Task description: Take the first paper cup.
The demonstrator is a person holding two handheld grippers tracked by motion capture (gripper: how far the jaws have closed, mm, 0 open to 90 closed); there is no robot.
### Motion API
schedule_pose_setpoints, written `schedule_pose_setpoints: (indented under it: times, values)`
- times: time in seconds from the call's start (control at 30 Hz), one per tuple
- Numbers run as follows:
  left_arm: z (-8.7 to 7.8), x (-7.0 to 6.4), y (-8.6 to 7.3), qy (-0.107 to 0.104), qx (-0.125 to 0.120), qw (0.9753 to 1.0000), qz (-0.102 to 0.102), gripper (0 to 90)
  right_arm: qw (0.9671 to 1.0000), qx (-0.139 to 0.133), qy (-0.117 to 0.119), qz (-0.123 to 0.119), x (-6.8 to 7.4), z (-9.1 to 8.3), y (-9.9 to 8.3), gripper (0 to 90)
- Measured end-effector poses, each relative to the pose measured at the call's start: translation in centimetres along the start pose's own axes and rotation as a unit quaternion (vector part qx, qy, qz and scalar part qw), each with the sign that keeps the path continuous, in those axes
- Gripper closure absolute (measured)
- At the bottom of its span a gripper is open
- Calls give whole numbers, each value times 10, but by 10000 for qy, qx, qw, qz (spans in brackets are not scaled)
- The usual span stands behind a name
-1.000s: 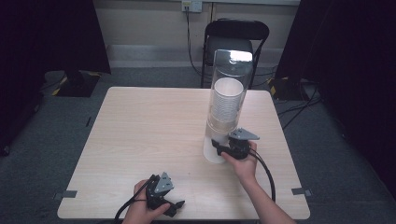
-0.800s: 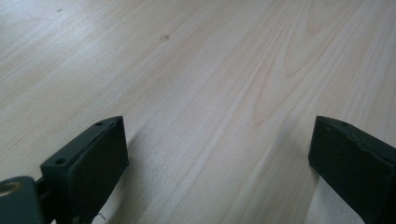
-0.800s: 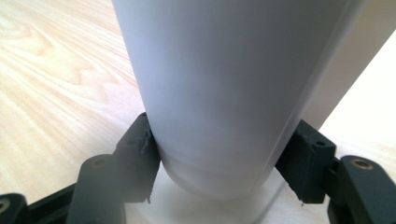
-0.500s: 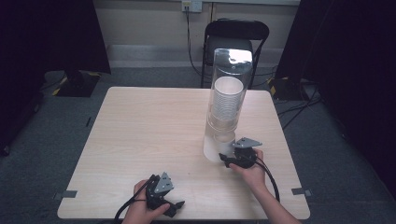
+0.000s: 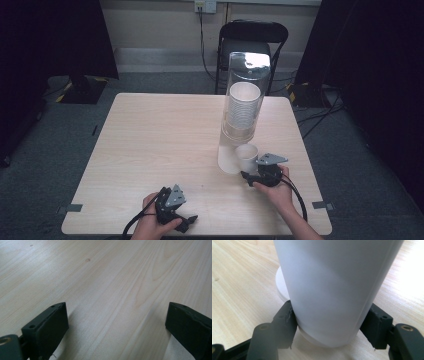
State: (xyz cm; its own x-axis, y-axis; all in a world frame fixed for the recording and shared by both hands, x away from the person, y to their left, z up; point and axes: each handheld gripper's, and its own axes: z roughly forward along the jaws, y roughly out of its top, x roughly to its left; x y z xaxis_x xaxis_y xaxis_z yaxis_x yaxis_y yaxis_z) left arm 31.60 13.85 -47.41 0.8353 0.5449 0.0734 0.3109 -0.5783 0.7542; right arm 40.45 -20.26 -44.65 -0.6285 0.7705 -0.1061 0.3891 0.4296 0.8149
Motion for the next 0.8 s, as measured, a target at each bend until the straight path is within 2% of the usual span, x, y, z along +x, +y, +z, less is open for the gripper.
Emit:
schedule_pose_setpoints:
  times: [0.17,0.23,0.37,0.43,0.5,0.57,0.6,0.63,0.67,0.7,0.73,0.77,0.8]
  values:
    - [0,0,0,-3,2,10000,-1,40,9999,-1,97,-124,7,-2,0,354]
    - [0,0,0,-1,0,10000,-5,40,9995,-40,129,-269,14,-3,0,353]
    - [0,0,0,2,7,10000,-28,39,9987,-106,375,-322,28,-1,-2,353]
    - [0,0,0,9,9,10000,-33,40,9984,-152,402,-364,32,-1,-1,353]
    - [-2,1,1,65,-7,10000,-51,81,9976,-260,494,-415,37,-2,1,352]
    - [-5,4,2,32,-144,9998,-100,215,9967,-332,564,-474,41,-3,3,352]
    - [-8,6,4,-82,-247,9995,-194,216,9959,-385,626,-526,44,-3,3,351]
    - [-11,8,6,-74,-381,9989,-280,163,9953,-427,677,-543,47,-3,4,351]
    - [-15,9,8,-50,-497,9982,-345,148,9947,-436,706,-605,50,-3,5,351]
    - [-19,11,10,-55,-591,9975,-386,181,9941,-455,755,-639,54,-2,6,351]
    - [-22,13,11,-69,-738,9960,-508,173,9929,-481,830,-698,58,-2,7,351]
    - [-27,15,13,-47,-816,9953,-520,148,9918,-491,889,-769,62,0,8,351]
    - [-31,17,14,10,-879,9945,-563,163,9909,-499,927,-841,66,1,9,351]
